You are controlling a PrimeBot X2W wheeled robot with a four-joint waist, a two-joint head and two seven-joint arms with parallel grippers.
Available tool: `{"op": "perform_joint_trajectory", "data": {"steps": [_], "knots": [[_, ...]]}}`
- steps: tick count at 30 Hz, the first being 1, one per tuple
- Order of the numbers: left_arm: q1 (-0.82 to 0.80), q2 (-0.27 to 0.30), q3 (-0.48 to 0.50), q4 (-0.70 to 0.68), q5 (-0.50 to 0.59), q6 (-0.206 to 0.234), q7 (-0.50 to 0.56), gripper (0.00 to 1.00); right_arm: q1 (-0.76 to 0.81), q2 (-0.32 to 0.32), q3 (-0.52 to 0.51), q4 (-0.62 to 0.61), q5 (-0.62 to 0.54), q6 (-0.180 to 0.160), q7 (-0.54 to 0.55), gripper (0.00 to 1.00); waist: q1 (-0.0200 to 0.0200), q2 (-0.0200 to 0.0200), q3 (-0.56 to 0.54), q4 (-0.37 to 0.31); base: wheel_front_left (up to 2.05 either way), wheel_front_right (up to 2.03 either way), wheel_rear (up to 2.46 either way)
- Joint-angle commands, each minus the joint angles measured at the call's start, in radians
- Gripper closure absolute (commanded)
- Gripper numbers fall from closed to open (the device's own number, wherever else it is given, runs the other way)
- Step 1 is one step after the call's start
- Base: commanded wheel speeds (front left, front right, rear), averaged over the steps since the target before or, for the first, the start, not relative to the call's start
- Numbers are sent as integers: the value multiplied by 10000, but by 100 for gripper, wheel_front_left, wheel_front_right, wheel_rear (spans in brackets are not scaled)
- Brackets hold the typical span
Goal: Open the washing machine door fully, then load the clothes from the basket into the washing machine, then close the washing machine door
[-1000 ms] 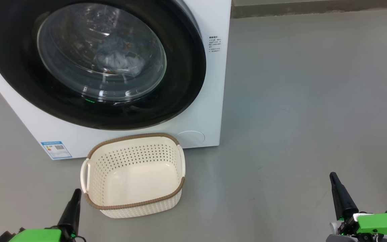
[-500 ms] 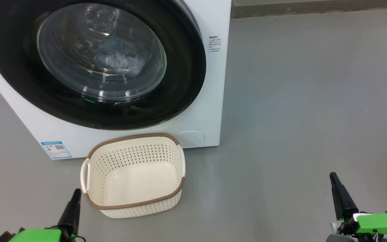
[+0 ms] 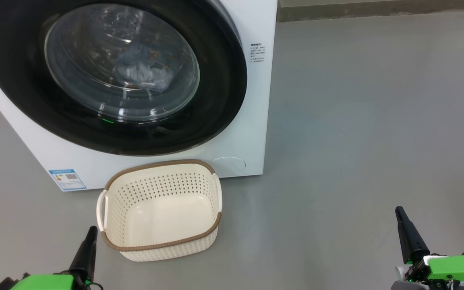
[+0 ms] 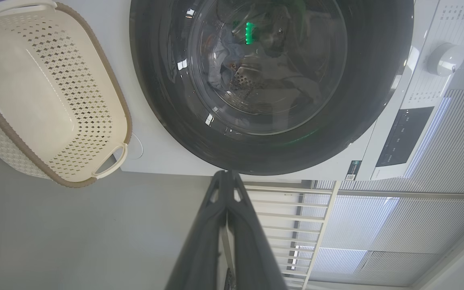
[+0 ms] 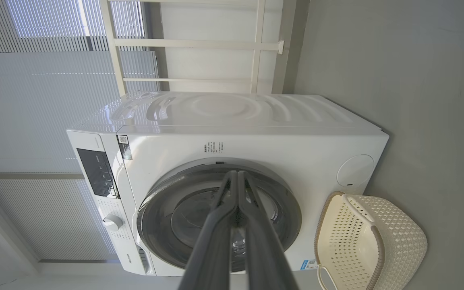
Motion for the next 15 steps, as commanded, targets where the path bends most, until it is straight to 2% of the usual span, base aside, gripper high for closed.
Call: {"op": "perform_joint_trajectory", "data": {"steps": [1, 15], "knots": [[-411, 219, 346, -197, -86, -71, 59, 100, -410, -37, 225, -270, 44, 17, 78, 100, 0, 0, 0, 0, 0, 0, 0], [-410, 219, 346, -197, -86, -71, 59, 100, -410, -37, 225, -270, 44, 17, 78, 100, 0, 0, 0, 0, 0, 0, 0]]}}
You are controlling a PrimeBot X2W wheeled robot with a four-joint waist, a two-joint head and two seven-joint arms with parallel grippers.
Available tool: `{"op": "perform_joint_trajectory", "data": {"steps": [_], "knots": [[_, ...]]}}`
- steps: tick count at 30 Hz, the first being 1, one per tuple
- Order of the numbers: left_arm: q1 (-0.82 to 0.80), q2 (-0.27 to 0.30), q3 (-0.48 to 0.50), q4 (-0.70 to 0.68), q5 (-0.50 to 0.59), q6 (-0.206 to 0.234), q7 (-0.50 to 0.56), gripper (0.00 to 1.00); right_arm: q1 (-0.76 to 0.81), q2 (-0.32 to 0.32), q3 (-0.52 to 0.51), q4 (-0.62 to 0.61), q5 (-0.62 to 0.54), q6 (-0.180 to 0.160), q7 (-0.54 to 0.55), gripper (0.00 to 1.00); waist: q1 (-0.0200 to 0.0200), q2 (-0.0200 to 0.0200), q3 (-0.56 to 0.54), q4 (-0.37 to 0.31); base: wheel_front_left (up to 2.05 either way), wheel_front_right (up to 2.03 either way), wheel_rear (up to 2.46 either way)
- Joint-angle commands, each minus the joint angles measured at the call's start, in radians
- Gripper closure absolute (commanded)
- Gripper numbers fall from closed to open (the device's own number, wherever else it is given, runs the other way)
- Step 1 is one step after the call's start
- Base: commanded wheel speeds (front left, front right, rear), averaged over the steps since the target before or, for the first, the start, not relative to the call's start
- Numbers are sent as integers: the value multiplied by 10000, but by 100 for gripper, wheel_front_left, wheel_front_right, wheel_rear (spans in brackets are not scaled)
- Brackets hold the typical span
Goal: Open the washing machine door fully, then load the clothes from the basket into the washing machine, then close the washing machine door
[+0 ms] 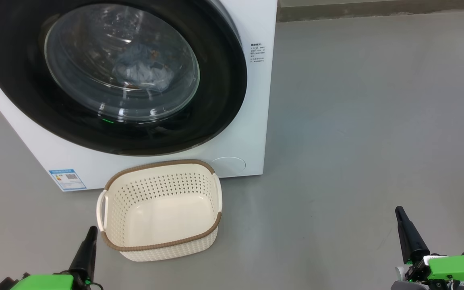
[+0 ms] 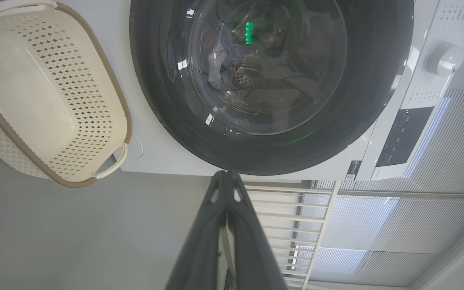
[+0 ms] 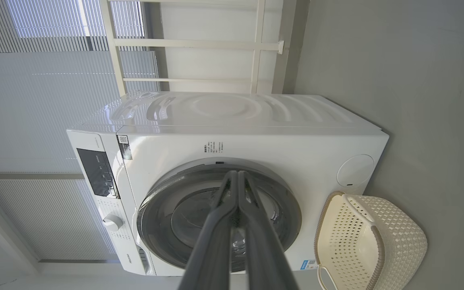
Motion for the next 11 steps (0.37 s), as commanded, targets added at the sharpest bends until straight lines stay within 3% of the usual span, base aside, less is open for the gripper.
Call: {"op": "perform_joint_trajectory", "data": {"steps": [1, 11], "knots": [[-410, 219, 346, -198, -88, -71, 59, 100, -410, -37, 225, -270, 44, 17, 78, 100, 0, 0, 0, 0, 0, 0, 0], [-410, 219, 346, -198, -88, -71, 59, 100, -410, -37, 225, -271, 44, 17, 78, 100, 0, 0, 0, 0, 0, 0, 0]]}}
